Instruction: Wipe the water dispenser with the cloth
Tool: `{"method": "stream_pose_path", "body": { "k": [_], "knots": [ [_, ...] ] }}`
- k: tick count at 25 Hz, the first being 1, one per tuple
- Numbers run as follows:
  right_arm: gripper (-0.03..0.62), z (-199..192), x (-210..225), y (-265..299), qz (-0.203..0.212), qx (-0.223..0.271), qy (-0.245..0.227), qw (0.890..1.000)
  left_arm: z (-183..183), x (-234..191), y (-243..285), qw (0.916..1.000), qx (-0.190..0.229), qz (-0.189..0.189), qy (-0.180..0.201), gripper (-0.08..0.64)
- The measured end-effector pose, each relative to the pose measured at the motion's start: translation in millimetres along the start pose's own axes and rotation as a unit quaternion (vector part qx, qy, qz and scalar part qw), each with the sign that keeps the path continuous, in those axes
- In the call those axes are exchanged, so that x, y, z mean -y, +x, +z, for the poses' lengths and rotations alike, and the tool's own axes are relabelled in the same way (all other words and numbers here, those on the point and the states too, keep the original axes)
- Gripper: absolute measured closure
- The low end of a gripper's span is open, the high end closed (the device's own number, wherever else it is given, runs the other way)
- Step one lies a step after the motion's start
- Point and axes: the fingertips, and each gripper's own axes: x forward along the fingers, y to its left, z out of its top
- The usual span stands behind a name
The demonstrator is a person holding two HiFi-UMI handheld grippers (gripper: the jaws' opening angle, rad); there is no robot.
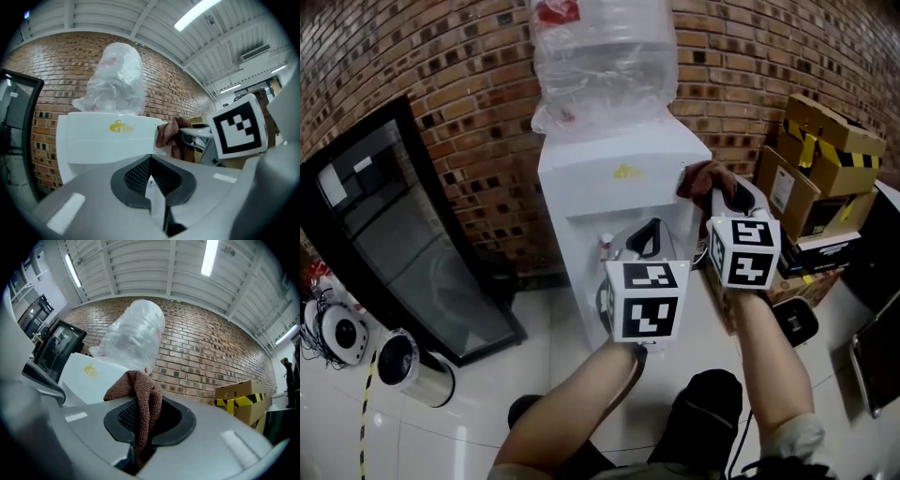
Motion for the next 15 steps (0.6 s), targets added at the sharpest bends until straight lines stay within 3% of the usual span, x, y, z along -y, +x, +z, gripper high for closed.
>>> {"method": "stream_pose_path", "body": {
  "k": [3,8,15],
  "knots": [
    [0.537,30.4,-32.9,-16.0,0.021,0.038,0.002,0.999,-1.9,-39.0,-21.5,0.9996,0.005,0.027,-0.005,0.560],
    [0.537,72.7,-119.5,-29.9,0.091,0.085,0.000,0.992,-4.3,-121.9,-66.4,0.9943,0.016,0.104,-0.020,0.560],
    [0.537,73.1,-246.3,-26.2,0.179,0.083,-0.032,0.980,-13.6,-200.0,-120.4,0.9837,0.014,0.179,-0.016,0.560]
  ]
}}
